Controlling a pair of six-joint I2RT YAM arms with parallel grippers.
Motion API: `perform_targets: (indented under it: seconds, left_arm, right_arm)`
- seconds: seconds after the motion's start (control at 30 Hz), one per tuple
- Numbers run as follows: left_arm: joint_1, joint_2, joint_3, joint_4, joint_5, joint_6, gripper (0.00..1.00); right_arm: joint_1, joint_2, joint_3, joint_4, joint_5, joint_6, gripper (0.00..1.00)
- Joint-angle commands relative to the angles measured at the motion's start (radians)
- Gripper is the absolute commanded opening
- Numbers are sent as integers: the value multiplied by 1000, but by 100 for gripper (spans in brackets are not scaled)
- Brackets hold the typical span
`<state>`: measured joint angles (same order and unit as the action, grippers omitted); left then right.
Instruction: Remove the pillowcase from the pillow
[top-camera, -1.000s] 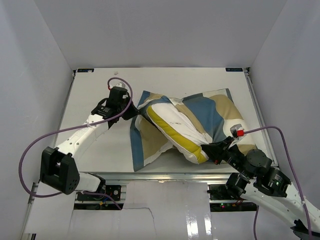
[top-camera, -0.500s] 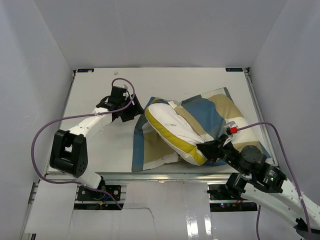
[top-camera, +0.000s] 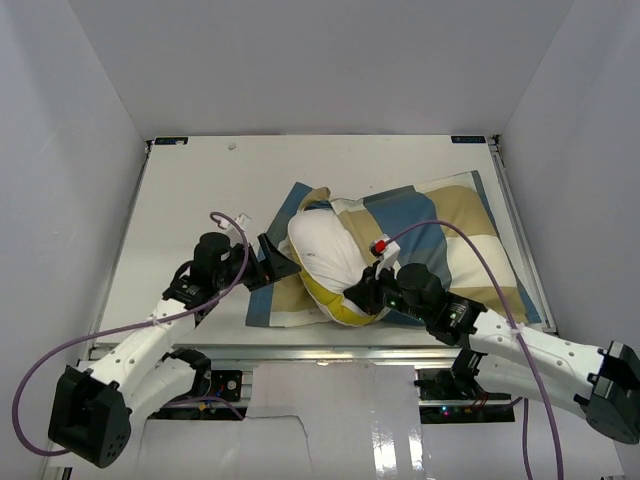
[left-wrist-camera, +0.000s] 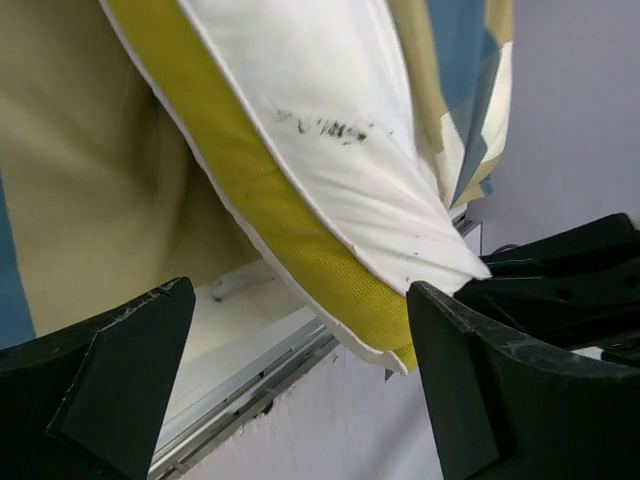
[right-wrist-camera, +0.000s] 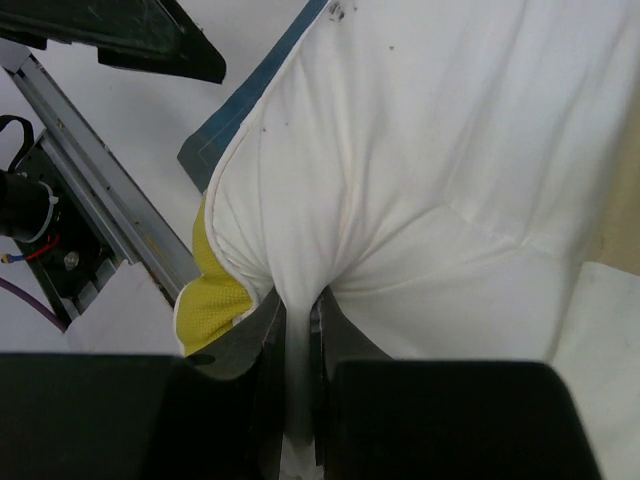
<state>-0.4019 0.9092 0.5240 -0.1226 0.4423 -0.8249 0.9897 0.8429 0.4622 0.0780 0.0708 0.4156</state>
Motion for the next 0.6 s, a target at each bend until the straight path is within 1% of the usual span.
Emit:
perform_targets:
  seconds: [0.0,0.07,0.17,0.37,0.4,0.53,0.57]
  left_arm:
    - [-31,35,-6,69,33,-28,98]
    - [-46,54,-10,43,0,-25,98]
    - [-49,79,-28,64,-48,-33,98]
    - [-60,169,7,123,-34,-31,98]
    - [-67,180,10,167,-37,-39,98]
    - [-120,240,16,216,-62,-65,98]
    - [-130,256,14,228,-65,-78,93]
  right_arm:
    - [13,60,47,227,-97,20,8]
    - [26,87,52,236,-85,25,8]
    - [35,94,55,241,-85,26,8]
    - [44,68,21,282,-97,34,8]
    - [44,67,23,281,-97,34,8]
    - [44,56,30,279,-109,31,8]
    - [44,55,32,279,-115,29,10]
